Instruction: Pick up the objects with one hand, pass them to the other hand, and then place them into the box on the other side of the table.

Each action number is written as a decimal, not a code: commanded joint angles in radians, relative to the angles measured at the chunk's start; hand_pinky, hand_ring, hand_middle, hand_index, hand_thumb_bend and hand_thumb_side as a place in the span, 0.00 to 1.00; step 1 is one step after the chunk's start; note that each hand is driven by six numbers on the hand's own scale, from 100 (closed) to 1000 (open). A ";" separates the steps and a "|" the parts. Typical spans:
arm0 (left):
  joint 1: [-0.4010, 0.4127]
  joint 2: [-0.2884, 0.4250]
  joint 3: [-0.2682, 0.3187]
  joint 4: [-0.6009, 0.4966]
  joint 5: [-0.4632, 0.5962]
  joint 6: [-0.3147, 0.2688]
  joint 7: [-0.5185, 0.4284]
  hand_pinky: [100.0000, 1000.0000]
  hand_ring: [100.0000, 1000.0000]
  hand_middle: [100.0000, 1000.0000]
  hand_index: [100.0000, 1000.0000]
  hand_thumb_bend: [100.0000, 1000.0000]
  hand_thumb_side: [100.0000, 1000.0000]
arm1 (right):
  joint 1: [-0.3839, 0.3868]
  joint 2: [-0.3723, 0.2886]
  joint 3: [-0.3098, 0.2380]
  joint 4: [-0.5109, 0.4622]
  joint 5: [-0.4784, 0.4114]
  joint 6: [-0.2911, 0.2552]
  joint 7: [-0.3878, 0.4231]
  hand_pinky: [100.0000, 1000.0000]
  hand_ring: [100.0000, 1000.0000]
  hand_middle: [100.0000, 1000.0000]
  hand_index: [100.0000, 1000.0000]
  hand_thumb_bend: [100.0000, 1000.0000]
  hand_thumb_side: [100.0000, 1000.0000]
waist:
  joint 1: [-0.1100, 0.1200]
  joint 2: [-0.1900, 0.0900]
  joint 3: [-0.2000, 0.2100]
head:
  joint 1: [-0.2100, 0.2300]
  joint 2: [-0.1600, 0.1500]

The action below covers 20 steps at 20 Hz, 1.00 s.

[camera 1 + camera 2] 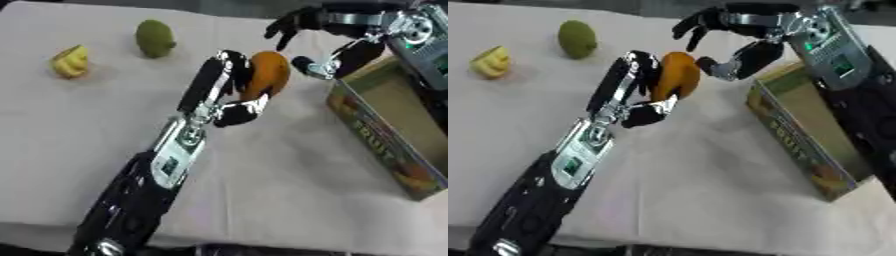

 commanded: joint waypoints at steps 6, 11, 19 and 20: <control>-0.034 -0.017 0.002 -0.029 -0.020 -0.012 0.000 0.20 0.27 0.27 0.35 0.00 0.01 | -0.010 -0.003 0.000 0.019 0.032 -0.114 0.097 0.98 0.78 0.88 0.95 0.00 0.30 | -0.018 -0.005 0.004 | -0.010 -0.002; -0.036 -0.017 -0.004 -0.050 -0.018 -0.013 -0.008 0.20 0.27 0.27 0.35 0.00 0.01 | -0.008 0.000 -0.006 0.033 0.066 -0.143 0.097 0.98 0.79 0.88 0.95 0.00 0.30 | -0.018 -0.004 0.005 | -0.018 -0.002; -0.040 -0.018 -0.017 -0.085 -0.010 -0.013 -0.024 0.20 0.27 0.27 0.35 0.00 0.00 | -0.006 0.005 0.002 0.055 0.094 -0.178 0.097 0.99 0.79 0.88 0.95 0.00 0.35 | -0.019 0.000 0.006 | -0.026 -0.002; -0.041 -0.018 -0.017 -0.087 -0.011 -0.012 -0.026 0.20 0.27 0.27 0.35 0.00 0.00 | -0.006 0.005 0.004 0.057 0.093 -0.179 0.097 0.99 0.79 0.88 0.95 0.00 0.35 | -0.019 0.000 0.006 | -0.026 -0.002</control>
